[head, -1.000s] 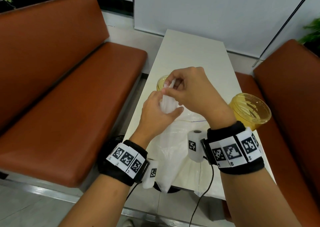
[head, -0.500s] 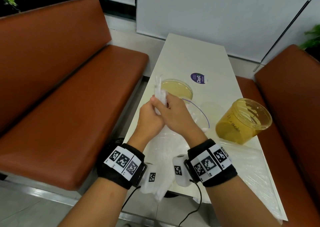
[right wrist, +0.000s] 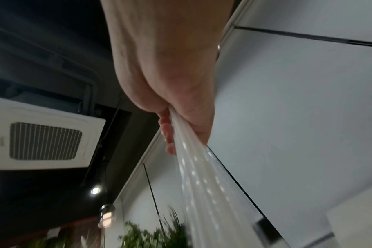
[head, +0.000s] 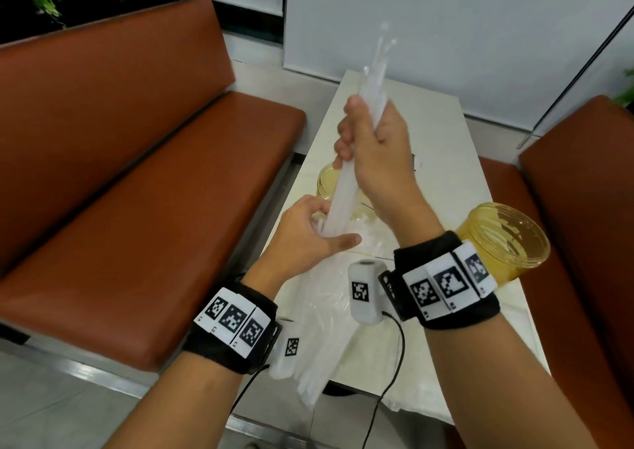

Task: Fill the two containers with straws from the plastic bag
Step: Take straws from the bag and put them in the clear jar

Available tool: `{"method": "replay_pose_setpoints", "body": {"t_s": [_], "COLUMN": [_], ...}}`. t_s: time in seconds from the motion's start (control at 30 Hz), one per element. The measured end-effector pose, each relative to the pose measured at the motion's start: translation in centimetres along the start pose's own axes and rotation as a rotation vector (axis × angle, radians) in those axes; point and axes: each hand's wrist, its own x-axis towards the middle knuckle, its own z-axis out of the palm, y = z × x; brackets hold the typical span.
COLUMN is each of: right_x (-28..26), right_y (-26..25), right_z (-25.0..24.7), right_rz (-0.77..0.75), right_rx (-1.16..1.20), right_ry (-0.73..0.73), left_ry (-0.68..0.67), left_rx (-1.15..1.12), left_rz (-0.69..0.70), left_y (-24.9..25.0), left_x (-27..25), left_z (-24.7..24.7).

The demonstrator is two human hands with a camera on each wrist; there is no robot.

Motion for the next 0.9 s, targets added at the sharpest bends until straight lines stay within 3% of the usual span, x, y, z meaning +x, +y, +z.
{"method": "replay_pose_setpoints", "body": {"t_s": [0.23,0.37,0.47,0.7,0.83,0.9], "right_x": [5.6,8.5,9.6,8.1,7.3,7.0], "right_y": [-5.4,-4.3,-0.4,11.3,13.9,13.8], "right_z": [-4.5,-5.9,-5.3,-3.3,-4.0,-4.2], "right_rz": [-0.190,-0.266,-0.191,0.130,0.323,0.292], "right_rx": [0.256,0.283,0.168,-0.119,-0.251,-0.264], "right_ry": [0.123,0.263,0.302,0.086,-0.021,0.003], "left_ry": [0.040,0.060,0.093,0.171,0.182,0.189], "left_rx": [0.007,0.067,0.058,0.296,0.321,0.314], "left_rz": [-0.013,-0.006,-0.028,0.066,0.053,0.061], "left_y": [-0.2,-0.2,0.0,0.7,0.1,-0.2], "left_x": [-0.7,-1.2,-1.5,-1.0,-0.7,-0.6], "left_z": [-0.9,-1.6,-1.9,-3.0,-3.4,-3.6]}}
